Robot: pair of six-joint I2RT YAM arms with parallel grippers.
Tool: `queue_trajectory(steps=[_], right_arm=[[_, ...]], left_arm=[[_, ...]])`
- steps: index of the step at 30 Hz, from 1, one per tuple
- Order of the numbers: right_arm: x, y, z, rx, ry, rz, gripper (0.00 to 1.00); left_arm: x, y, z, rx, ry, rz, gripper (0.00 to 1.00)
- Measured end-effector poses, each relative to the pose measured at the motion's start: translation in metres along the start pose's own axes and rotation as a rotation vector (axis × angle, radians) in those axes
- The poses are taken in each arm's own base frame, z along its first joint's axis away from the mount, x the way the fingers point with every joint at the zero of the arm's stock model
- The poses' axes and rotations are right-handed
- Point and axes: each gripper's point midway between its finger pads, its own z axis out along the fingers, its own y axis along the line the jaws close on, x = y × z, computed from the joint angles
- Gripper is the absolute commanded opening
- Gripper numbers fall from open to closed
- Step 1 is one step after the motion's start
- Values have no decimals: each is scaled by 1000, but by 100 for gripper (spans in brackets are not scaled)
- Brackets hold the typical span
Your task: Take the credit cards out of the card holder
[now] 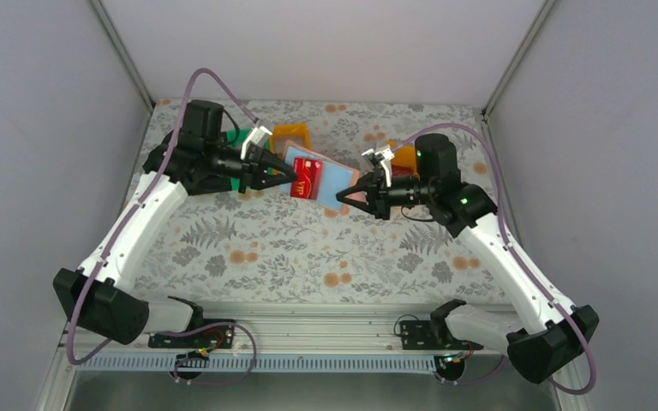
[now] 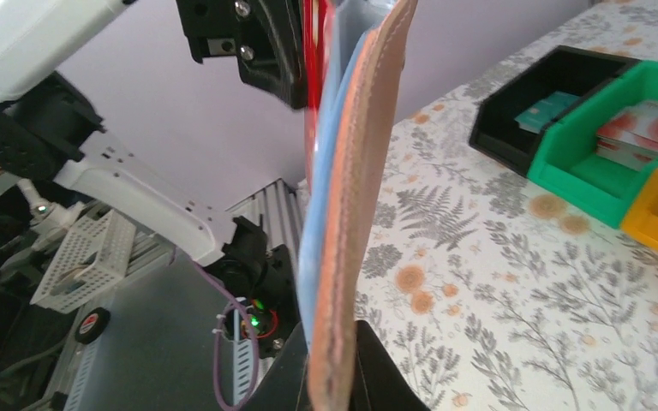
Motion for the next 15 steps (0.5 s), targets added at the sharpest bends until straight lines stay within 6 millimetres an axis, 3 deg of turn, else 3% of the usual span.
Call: queue_trajectory(steps=[4,9,12,15], right_arm=[[7,-17,-5,76,-4,27,4],[36,-46,-5,150,41,139,4],[63,-65,5,159,102,244,4],[110,-83,24,134,195,393,4]], left_arm=[[-3,24,-19,-103,-26,-24,2],[-1,52,-39,-222,-42,-60,2],[-3,64,-51,-289,-55,-68,2],[-4,69,-57,-325,-60,-62,2]])
